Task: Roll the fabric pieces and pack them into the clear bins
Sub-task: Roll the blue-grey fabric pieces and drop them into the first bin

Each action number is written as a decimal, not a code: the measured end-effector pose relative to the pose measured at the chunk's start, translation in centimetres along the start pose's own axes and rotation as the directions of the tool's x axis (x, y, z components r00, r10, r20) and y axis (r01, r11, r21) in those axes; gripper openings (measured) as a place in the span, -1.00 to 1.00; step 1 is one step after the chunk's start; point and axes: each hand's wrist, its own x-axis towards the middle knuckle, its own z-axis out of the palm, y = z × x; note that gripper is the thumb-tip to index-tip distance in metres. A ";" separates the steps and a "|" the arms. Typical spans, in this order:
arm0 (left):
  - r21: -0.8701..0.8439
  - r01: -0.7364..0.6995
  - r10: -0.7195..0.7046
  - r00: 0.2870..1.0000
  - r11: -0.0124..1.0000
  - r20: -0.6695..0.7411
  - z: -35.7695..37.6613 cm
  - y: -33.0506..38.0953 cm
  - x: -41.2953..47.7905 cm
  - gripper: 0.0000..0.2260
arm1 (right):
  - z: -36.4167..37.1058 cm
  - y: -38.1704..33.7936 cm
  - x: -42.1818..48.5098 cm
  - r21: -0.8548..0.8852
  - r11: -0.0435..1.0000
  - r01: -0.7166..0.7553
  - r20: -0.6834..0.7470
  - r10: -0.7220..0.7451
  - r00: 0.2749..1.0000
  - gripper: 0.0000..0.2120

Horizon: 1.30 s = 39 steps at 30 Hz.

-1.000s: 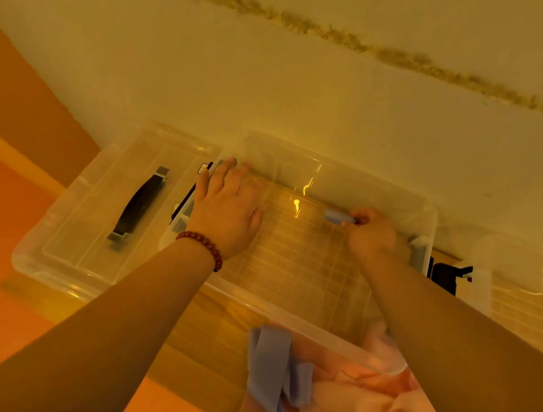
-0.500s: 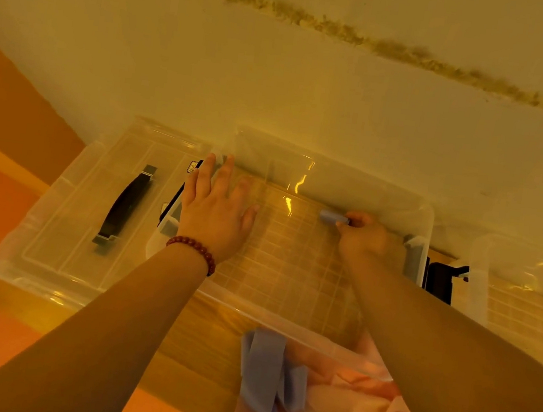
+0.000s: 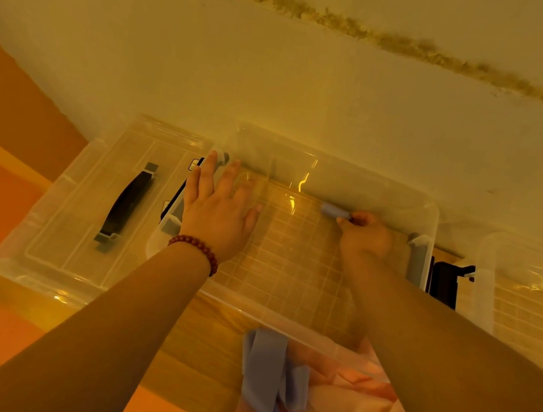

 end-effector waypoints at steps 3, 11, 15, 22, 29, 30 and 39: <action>-0.001 0.000 0.000 1.000 1.000 0.000 -0.1 0.0 0.0 -0.52 | -0.1 0.0 0.2 0.005 1.000 -0.013 0.000 0.013 1.000 -0.71; 0.003 -0.002 0.002 1.000 1.000 0.003 0.0 0.0 0.0 -0.51 | 0.1 0.3 0.3 0.008 1.000 -0.029 -0.014 0.029 0.999 -0.71; -0.002 -0.005 0.005 1.000 1.000 -0.012 0.0 0.0 0.0 -0.52 | 0.2 0.3 0.3 0.010 1.000 -0.025 -0.034 0.025 0.999 -0.73; 0.002 -0.008 0.008 1.000 1.000 -0.026 0.2 0.0 0.0 -0.52 | 0.1 0.2 0.2 -0.013 1.000 -0.018 -0.039 0.017 0.999 -0.75; -0.021 -0.007 0.007 0.999 1.000 -0.041 0.3 0.1 0.0 -0.52 | 0.1 0.3 0.0 -0.008 1.000 -0.021 -0.030 0.021 0.999 -0.75; -0.023 -0.008 0.007 0.999 1.000 -0.041 0.3 0.1 0.0 -0.52 | 0.1 0.3 0.0 -0.007 1.000 -0.022 -0.031 0.022 0.999 -0.74; -0.015 -0.002 0.001 1.000 1.000 -0.026 0.2 0.1 0.0 -0.52 | 0.0 0.1 -0.2 0.004 0.999 -0.039 -0.047 0.039 0.998 -0.73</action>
